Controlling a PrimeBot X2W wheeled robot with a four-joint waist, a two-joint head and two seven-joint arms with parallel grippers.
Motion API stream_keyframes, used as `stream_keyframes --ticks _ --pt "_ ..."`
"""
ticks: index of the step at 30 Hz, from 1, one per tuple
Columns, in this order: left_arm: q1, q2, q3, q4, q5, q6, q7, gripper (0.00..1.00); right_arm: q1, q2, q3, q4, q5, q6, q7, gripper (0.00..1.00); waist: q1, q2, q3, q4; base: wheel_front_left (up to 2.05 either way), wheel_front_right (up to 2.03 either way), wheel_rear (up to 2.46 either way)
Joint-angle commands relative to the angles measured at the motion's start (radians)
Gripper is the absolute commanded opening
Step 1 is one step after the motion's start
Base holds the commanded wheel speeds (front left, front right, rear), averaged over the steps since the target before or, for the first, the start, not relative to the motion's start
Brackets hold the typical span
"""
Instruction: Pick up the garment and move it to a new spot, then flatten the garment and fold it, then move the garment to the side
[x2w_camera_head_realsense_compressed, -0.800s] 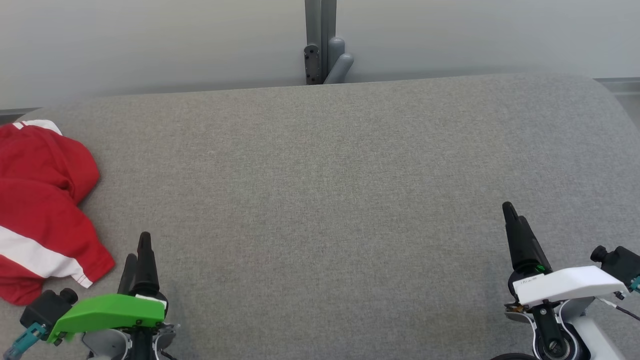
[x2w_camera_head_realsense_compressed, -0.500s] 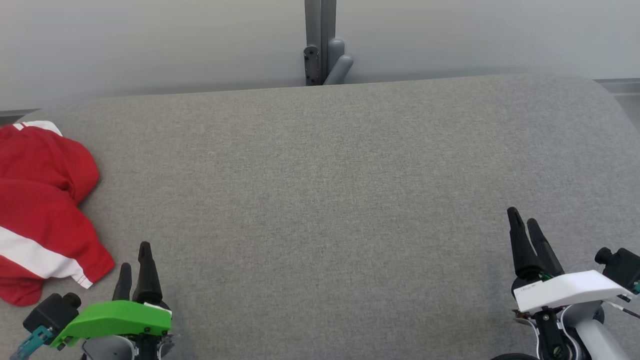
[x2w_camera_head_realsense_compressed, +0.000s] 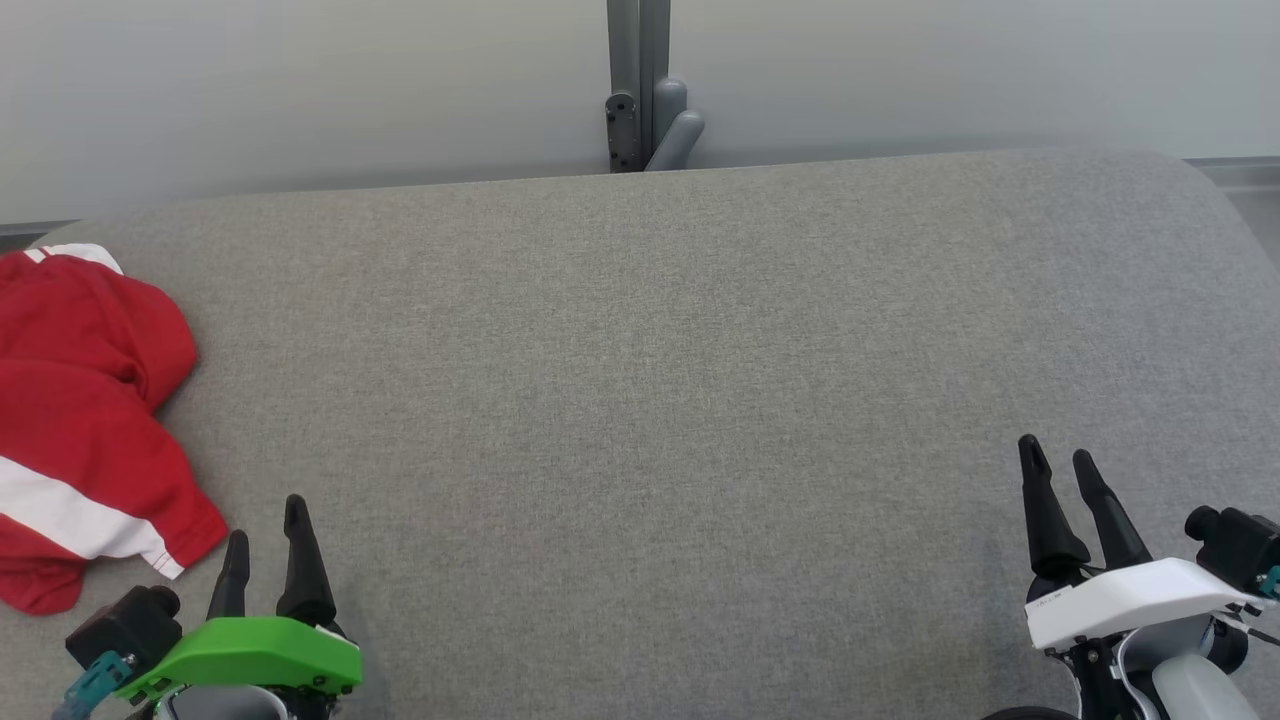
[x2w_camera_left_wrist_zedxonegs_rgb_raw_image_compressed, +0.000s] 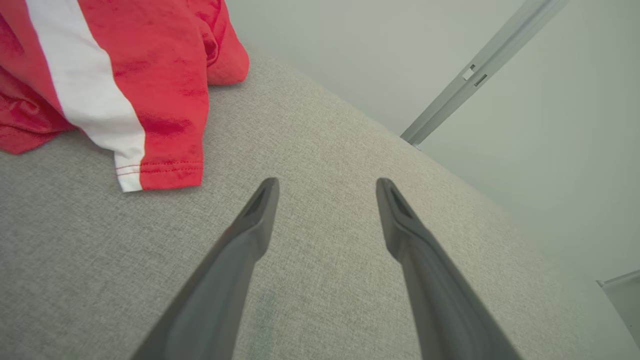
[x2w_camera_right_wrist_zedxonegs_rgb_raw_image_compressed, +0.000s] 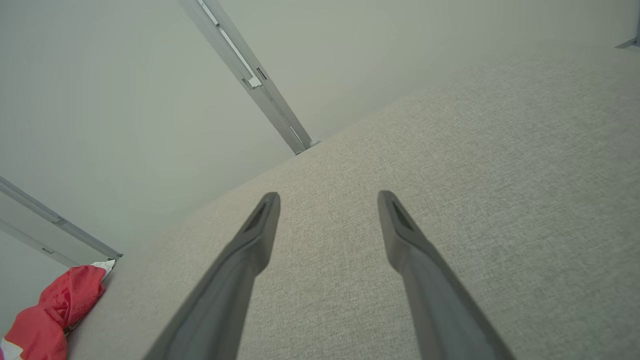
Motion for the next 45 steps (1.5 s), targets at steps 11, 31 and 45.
stream_keyframes --ticks 11,31,45 --pt "0.017 0.044 -0.052 -0.007 0.164 -0.020 -0.039 1.00 0.010 0.014 -0.058 0.006 -0.187 0.000 -0.010 1.00 0.0000 0.0000 -0.001 -0.003 0.00 0.00 0.00" --pt "0.049 0.068 -0.104 -0.015 0.339 -0.048 -0.086 1.00 0.035 0.037 -0.118 0.011 -0.414 0.000 -0.016 1.00 0.0000 0.0000 -0.009 -0.003 0.00 0.00 0.00" --pt "0.074 0.047 -0.083 0.008 0.426 -0.081 -0.117 1.00 0.039 0.055 -0.159 0.002 -0.563 0.000 -0.019 1.00 0.0000 0.0000 -0.012 -0.007 0.00 0.00 0.00"
